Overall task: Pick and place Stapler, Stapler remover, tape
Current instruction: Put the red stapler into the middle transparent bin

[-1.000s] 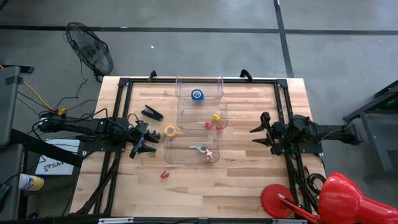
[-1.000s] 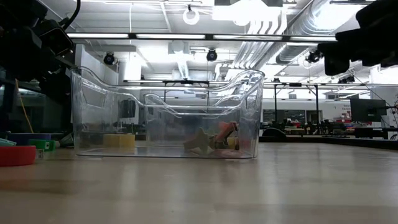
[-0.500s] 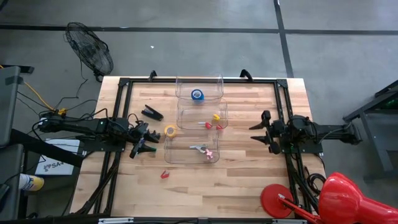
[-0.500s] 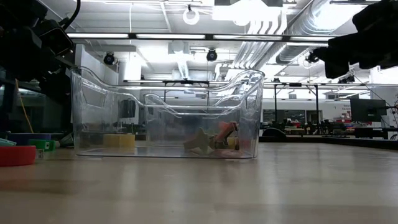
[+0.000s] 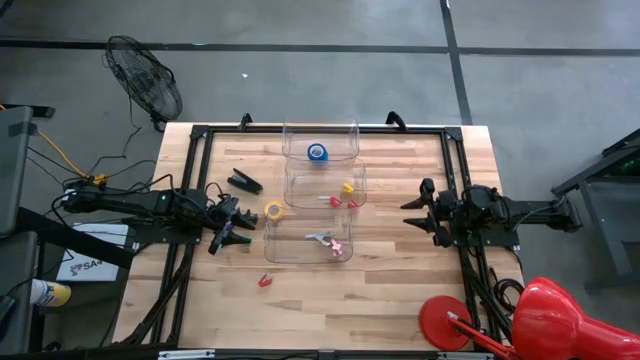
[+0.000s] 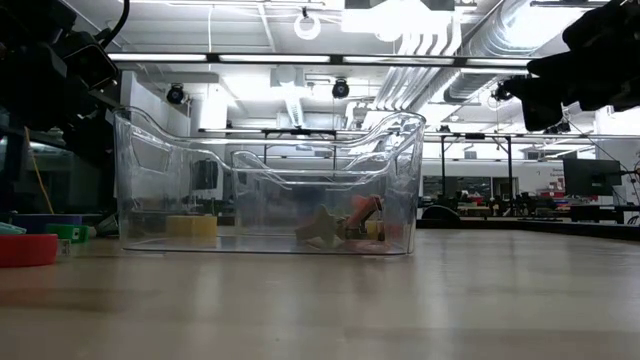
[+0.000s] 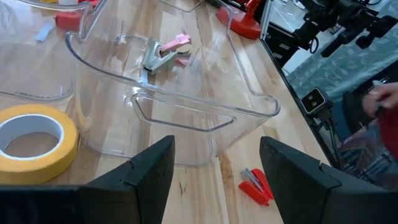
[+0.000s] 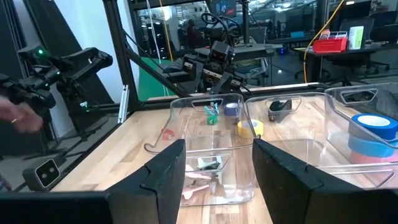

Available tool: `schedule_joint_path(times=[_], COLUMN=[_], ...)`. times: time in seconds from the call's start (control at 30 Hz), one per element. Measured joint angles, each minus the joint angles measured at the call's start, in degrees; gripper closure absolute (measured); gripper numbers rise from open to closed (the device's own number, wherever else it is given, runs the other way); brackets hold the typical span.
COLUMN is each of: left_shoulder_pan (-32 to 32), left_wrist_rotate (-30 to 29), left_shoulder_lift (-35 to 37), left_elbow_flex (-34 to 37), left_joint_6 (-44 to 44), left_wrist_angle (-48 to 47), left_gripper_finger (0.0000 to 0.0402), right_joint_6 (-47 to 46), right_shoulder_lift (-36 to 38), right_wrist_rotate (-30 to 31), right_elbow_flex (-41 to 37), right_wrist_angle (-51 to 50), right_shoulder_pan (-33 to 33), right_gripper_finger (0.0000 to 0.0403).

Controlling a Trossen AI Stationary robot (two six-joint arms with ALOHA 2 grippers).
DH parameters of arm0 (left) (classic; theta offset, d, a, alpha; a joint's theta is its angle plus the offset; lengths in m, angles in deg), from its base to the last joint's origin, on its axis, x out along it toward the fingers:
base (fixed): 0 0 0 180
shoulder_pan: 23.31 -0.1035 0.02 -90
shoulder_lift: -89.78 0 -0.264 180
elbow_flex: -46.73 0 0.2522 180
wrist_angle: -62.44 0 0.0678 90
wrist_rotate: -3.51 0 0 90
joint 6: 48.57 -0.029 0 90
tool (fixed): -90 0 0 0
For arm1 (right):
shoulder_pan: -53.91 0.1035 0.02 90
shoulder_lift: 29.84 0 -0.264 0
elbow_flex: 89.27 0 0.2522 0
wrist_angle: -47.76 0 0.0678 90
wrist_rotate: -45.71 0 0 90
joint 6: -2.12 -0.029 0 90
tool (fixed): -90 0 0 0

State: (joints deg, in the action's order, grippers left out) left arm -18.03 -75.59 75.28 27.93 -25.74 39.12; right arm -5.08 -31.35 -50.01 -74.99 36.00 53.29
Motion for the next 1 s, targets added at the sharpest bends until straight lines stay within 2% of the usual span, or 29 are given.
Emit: schedule_joint_path(times=[0.67, 0.87, 1.0], left_shoulder_pan=[0.0, 0.0, 0.0], left_wrist_rotate=[0.0, 0.3, 0.2], left_shoulder_lift=[1.0, 0.8, 0.8], left_elbow_flex=[0.1, 0.2, 0.2], left_joint_6=[0.0, 5.6, 6.3], left_wrist_angle=[1.1, 3.6, 3.6], left_gripper_finger=[0.0170, 0.0170, 0.0170], right_joint_6=[0.2, 0.2, 0.2], right_shoulder_lift=[0.0, 0.0, 0.0], right_wrist_rotate=[0.0, 0.0, 0.0], right_elbow_flex=[0.0, 0.0, 0.0], right_wrist_angle=[0.0, 0.0, 0.0], right_shoulder_pan=[0.0, 0.0, 0.0], right_gripper_finger=[0.0226, 0.0226, 0.0226])
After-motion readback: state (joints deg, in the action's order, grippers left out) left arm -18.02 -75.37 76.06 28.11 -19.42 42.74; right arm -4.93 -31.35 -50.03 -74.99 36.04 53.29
